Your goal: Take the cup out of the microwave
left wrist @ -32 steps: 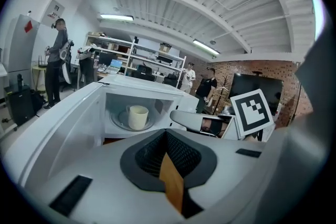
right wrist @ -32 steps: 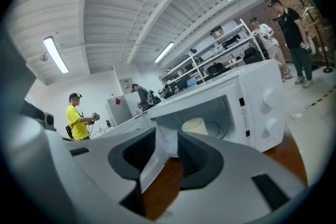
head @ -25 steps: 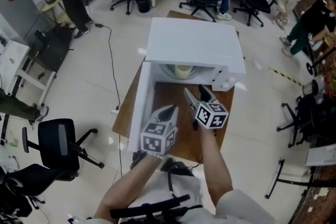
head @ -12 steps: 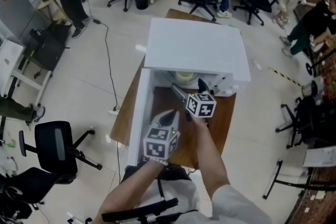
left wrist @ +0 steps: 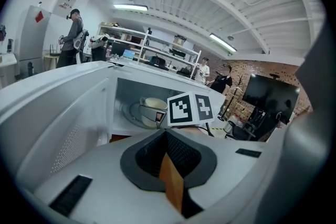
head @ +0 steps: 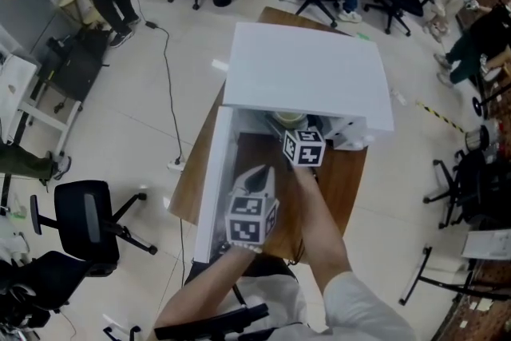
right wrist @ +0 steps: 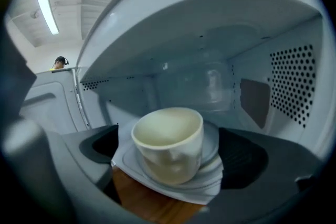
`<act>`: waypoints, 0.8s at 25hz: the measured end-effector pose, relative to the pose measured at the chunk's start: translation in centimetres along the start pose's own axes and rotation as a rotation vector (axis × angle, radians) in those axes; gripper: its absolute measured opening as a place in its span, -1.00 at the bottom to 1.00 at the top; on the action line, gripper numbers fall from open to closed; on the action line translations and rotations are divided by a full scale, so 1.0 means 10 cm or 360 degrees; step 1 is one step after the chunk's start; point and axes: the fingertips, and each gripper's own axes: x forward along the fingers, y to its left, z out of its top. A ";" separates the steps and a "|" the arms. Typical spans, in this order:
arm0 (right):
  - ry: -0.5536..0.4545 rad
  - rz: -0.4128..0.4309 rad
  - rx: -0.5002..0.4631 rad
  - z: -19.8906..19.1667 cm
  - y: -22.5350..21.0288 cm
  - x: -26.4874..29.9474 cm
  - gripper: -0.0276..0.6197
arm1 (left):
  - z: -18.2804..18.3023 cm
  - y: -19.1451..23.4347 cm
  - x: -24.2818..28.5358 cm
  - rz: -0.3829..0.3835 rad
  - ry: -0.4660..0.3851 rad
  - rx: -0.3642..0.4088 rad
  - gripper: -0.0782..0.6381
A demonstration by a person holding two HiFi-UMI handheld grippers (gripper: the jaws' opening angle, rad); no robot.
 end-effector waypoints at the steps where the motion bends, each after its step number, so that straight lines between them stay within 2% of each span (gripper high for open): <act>1: -0.0006 -0.0014 0.0000 -0.01 -0.02 0.05 1.00 | 0.00 -0.01 -0.01 0.0000 -0.0007 0.0006 -0.79; 5: -0.0025 -0.0019 0.0007 -0.02 -0.06 0.18 1.00 | -0.02 -0.07 -0.03 -0.0007 -0.0004 0.0050 -0.79; 15: -0.0042 -0.0045 -0.0077 -0.02 -0.01 0.37 1.00 | -0.02 -0.04 -0.02 0.0000 -0.0009 0.0034 -0.79; 20: -0.0052 -0.0075 -0.0119 0.00 -0.06 0.36 0.82 | -0.03 -0.03 -0.02 0.0002 -0.0006 0.0021 -0.79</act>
